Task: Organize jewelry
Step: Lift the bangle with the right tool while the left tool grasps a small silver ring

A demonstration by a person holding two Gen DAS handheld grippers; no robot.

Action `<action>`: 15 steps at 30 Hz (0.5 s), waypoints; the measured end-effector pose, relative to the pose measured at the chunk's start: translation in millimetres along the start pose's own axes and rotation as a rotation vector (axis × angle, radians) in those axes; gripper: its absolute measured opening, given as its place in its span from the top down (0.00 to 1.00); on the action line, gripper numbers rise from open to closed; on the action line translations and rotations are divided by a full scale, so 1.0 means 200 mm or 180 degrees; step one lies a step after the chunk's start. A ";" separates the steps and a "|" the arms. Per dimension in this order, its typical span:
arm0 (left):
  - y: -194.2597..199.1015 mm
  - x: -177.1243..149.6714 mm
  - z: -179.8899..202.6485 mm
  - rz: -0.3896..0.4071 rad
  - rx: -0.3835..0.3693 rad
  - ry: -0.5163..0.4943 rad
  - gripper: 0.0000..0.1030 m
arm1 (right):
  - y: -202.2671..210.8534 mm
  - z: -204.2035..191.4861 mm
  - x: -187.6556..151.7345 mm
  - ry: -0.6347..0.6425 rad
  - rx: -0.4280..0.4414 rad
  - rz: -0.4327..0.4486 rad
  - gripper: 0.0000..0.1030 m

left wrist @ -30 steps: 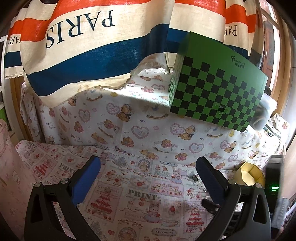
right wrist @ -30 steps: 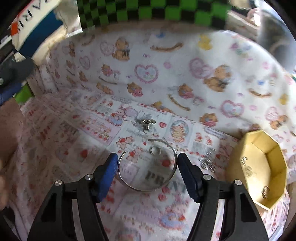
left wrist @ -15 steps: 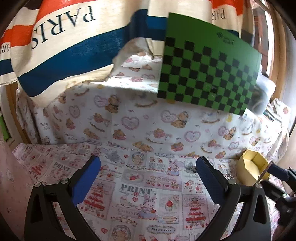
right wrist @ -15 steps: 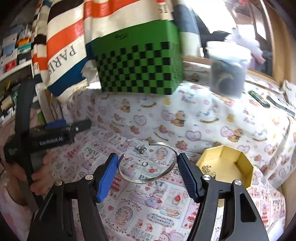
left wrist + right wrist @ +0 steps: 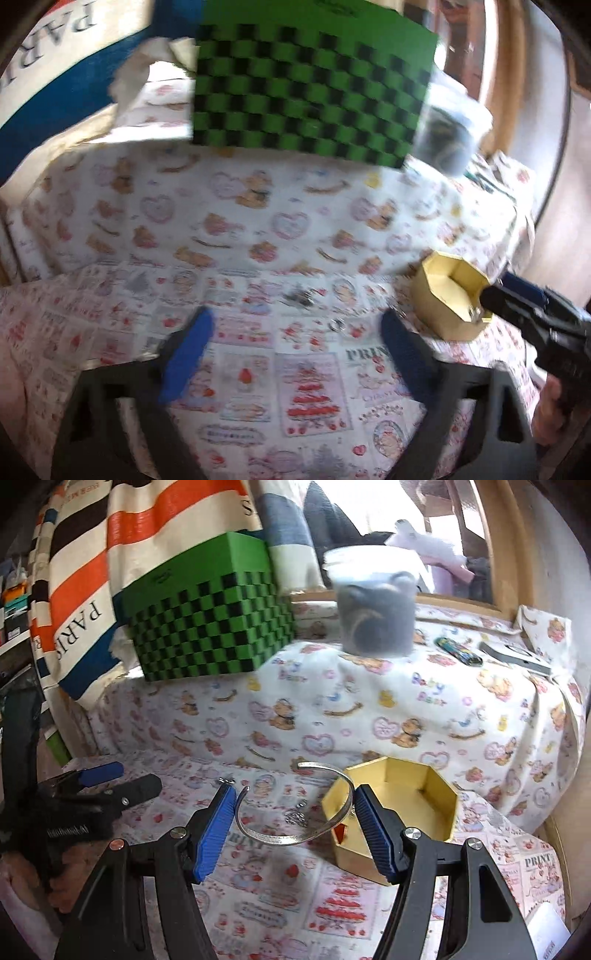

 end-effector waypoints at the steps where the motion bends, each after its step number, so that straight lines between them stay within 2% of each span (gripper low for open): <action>1: -0.02 -0.01 0.01 -0.0076 -0.0087 0.0066 0.33 | 0.00 0.01 -0.01 -0.0070 0.0015 -0.0005 0.34; 4: -0.06 -0.05 0.02 -0.0253 -0.0225 0.0255 0.46 | -0.04 0.03 -0.05 -0.0132 -0.0020 -0.0138 0.34; 5: -0.07 -0.06 0.03 -0.0278 -0.0209 0.0241 0.49 | -0.04 0.03 -0.06 -0.0154 -0.0020 -0.0142 0.34; 7: -0.08 -0.07 0.04 -0.0292 -0.0169 0.0167 0.63 | -0.04 0.05 -0.05 -0.0222 0.0006 -0.0140 0.34; 9: -0.09 -0.07 0.06 -0.0332 -0.0137 0.0151 0.65 | -0.03 0.07 -0.04 -0.0285 0.0016 -0.0103 0.34; 12: -0.16 -0.10 0.10 -0.0592 -0.0009 -0.0024 0.65 | -0.02 0.12 -0.04 -0.0390 -0.0033 -0.0063 0.34; 15: -0.21 -0.10 0.14 -0.0738 0.0034 -0.0107 0.65 | -0.02 0.16 -0.03 -0.0478 -0.0030 -0.0072 0.34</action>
Point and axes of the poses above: each gripper's, at about its wrist camera, not at the fingertips, and y roughly against the way its jaws point, z to its right, x to its top, the point moved 6 cm from there along -y, roughly the way its jaws point, and after that the axes turned 8 degrees about z, right-handed, at the moved point
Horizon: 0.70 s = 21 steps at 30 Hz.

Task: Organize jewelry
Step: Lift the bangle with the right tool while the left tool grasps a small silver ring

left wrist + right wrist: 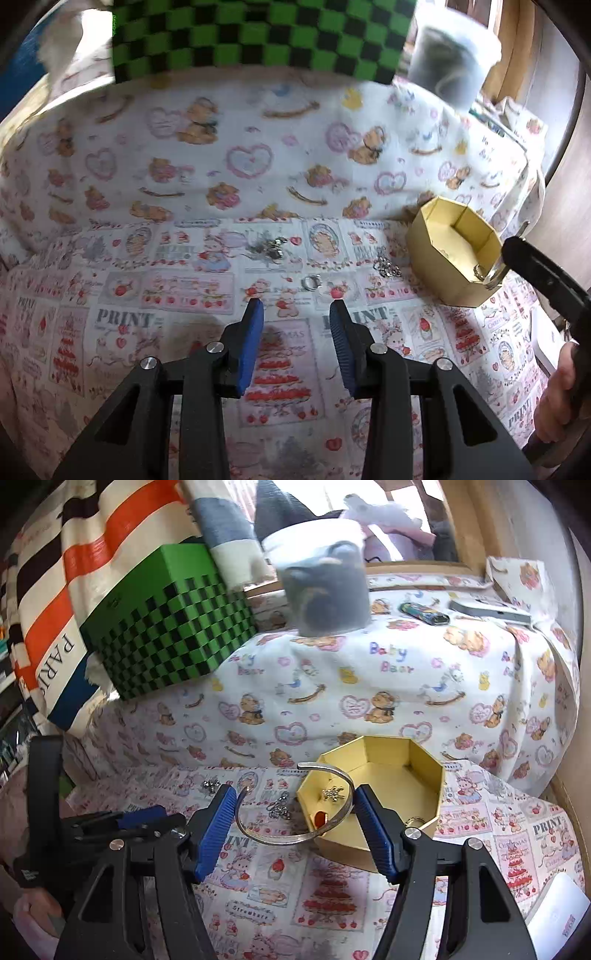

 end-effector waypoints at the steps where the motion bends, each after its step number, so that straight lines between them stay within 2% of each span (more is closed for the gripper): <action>1: -0.02 0.01 0.01 -0.0020 0.0018 0.0006 0.65 | 0.00 0.01 0.00 -0.0024 -0.0013 0.0002 0.34; 5: -0.10 0.06 0.02 -0.0124 0.0127 0.0044 0.69 | 0.03 0.05 0.03 -0.0125 -0.0012 0.0048 0.34; 7: -0.15 0.06 0.03 -0.0227 0.0069 0.0034 0.84 | 0.04 0.06 0.04 -0.0103 -0.0071 0.0105 0.34; 8: -0.17 0.05 0.05 -0.0299 -0.0019 0.0023 0.85 | 0.05 0.06 0.05 -0.0082 -0.0096 0.0131 0.34; 9: -0.19 0.05 0.05 -0.0327 -0.0058 0.0031 0.86 | 0.06 0.07 0.05 -0.0070 -0.0118 0.0150 0.34; 13: -0.23 0.07 0.04 -0.0316 0.0062 0.0027 0.86 | 0.06 0.07 0.06 -0.0094 -0.0108 0.0163 0.34; 16: -0.27 0.07 0.04 -0.0341 0.0057 0.0063 0.86 | 0.06 0.07 0.06 -0.0073 -0.0115 0.0156 0.34; 21: -0.33 0.07 0.07 -0.0281 0.0088 -0.0060 0.86 | 0.06 0.08 0.06 -0.0063 -0.0141 0.0159 0.34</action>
Point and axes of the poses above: each gripper's, at about its wrist camera, not at the fingertips, and y roughly against the way its jaws point, z to its right, x to its top, the point moved 6 cm from there along -y, roughly the way its jaws point, and after that the axes turned 8 degrees about z, right-handed, at the moved point
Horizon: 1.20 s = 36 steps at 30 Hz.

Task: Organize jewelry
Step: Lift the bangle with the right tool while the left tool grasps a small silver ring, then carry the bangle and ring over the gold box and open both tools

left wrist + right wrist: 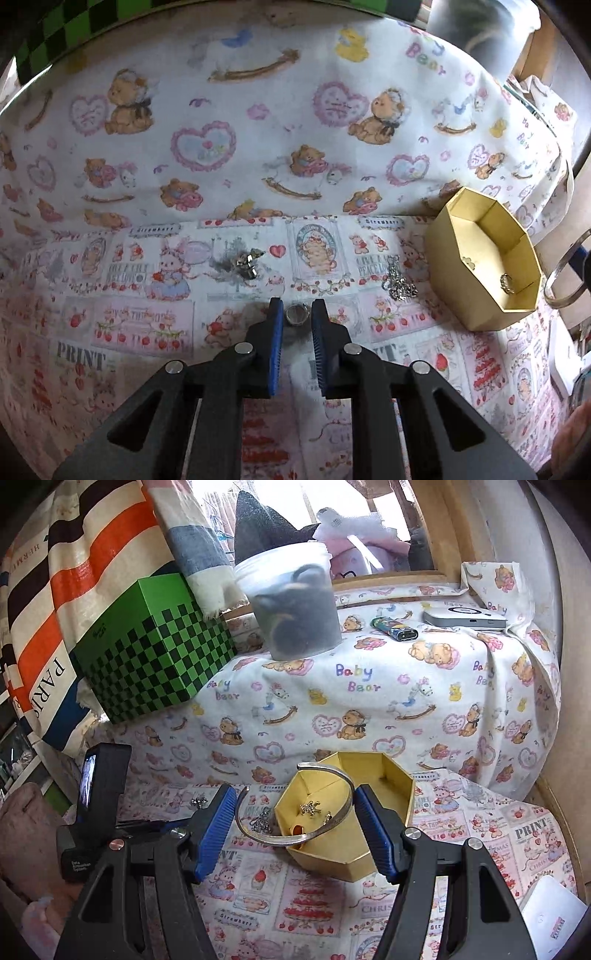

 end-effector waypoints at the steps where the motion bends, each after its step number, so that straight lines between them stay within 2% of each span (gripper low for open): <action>1: -0.01 0.01 0.02 0.0010 0.0013 -0.0012 0.87 | 0.00 0.00 0.00 0.0001 -0.0011 0.0006 0.34; 5: -0.02 0.01 0.05 0.0073 0.0197 -0.0192 0.88 | 0.00 0.01 0.01 0.0024 -0.0066 0.0036 0.34; 8: 0.01 0.00 0.07 0.0084 0.0136 -0.0181 0.88 | 0.00 0.02 0.01 -0.0003 -0.0065 0.0039 0.34; 11: 0.13 0.00 0.09 0.0251 0.0099 -0.0214 0.88 | 0.01 0.02 0.01 -0.0009 -0.0076 0.0054 0.34; 18: 0.40 0.07 0.21 0.0522 -0.0201 -0.0208 0.88 | 0.00 0.07 0.02 -0.0073 -0.0137 0.0094 0.34; 23: 0.53 0.11 0.28 0.0701 -0.0404 -0.0215 0.88 | 0.03 0.13 0.05 -0.0160 -0.0199 0.0175 0.34; 28: 0.52 0.10 0.35 0.0714 -0.0558 -0.0189 0.88 | 0.05 0.22 0.07 -0.0350 -0.0393 0.0247 0.34; 36: 0.40 0.06 0.44 0.0573 -0.0678 -0.0175 0.88 | 0.01 0.29 0.04 -0.0693 -0.0187 0.0067 0.34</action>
Point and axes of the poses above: each gripper's, at about its wrist camera, not at the fingertips, and y roughly against the way its jaws point, z to its right, x to its top, the point moved 6 cm from there along -y, roughly the way its jaws point, and after that the axes turned 8 degrees about z, right-handed, at the moved point
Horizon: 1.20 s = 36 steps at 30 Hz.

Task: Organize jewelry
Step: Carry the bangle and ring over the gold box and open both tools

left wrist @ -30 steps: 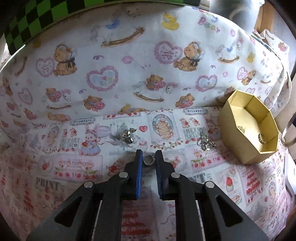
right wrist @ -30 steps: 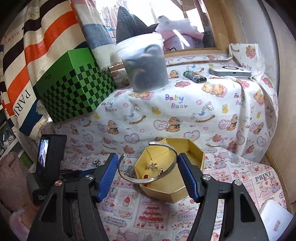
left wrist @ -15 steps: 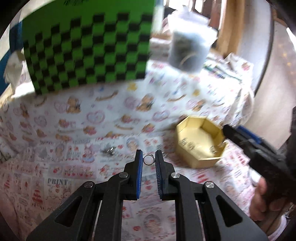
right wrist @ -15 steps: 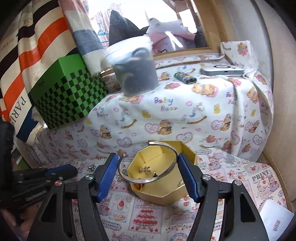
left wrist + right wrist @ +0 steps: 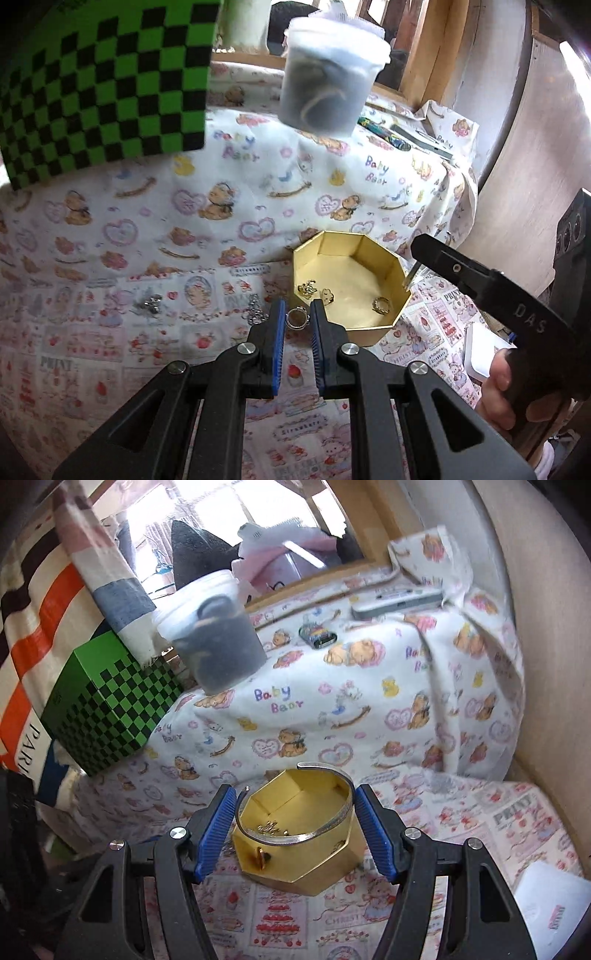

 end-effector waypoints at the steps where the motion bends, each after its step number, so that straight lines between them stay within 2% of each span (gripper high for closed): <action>1: -0.01 0.00 0.00 -0.0004 -0.0011 0.0015 0.88 | -0.01 0.00 0.00 -0.0012 0.0017 -0.0024 0.34; 6: -0.08 -0.02 -0.01 -0.0135 -0.0111 0.0210 0.88 | -0.04 0.03 -0.03 -0.0023 -0.0065 -0.0102 0.34; 11: -0.14 -0.01 0.03 -0.0156 -0.0232 0.0290 0.88 | -0.05 0.07 -0.03 -0.0079 -0.0122 -0.0123 0.34; 18: -0.22 -0.03 0.11 -0.0261 -0.0282 0.0186 0.88 | -0.06 0.10 -0.03 -0.0199 -0.0160 -0.0145 0.33; 23: -0.24 -0.05 0.10 -0.0235 -0.0234 0.0122 0.87 | -0.08 0.11 -0.04 -0.0296 -0.0043 -0.0222 0.33; 27: -0.23 -0.05 0.07 -0.0225 -0.0130 0.0109 0.69 | -0.09 0.11 -0.05 -0.0364 0.0021 -0.0262 0.33; 33: -0.09 -0.03 -0.08 -0.0059 0.0090 0.0076 0.64 | -0.11 0.08 -0.07 -0.0256 0.0022 -0.0317 0.33; 35: -0.02 -0.01 -0.12 0.0079 0.0207 0.0013 0.57 | -0.12 0.06 -0.08 -0.0197 0.0008 -0.0336 0.33; 36: 0.02 -0.01 -0.14 0.0142 0.0261 -0.0022 0.48 | -0.13 0.06 -0.09 -0.0174 0.0001 -0.0344 0.33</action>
Point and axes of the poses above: each gripper's, at about its wrist camera, not at the fingertips, and y roughly against the way its jaws point, z to its right, x to its top, the point moved 6 cm from there along -y, roughly the way its jaws point, and after that the axes turned 8 degrees about z, right-handed, at the moved point
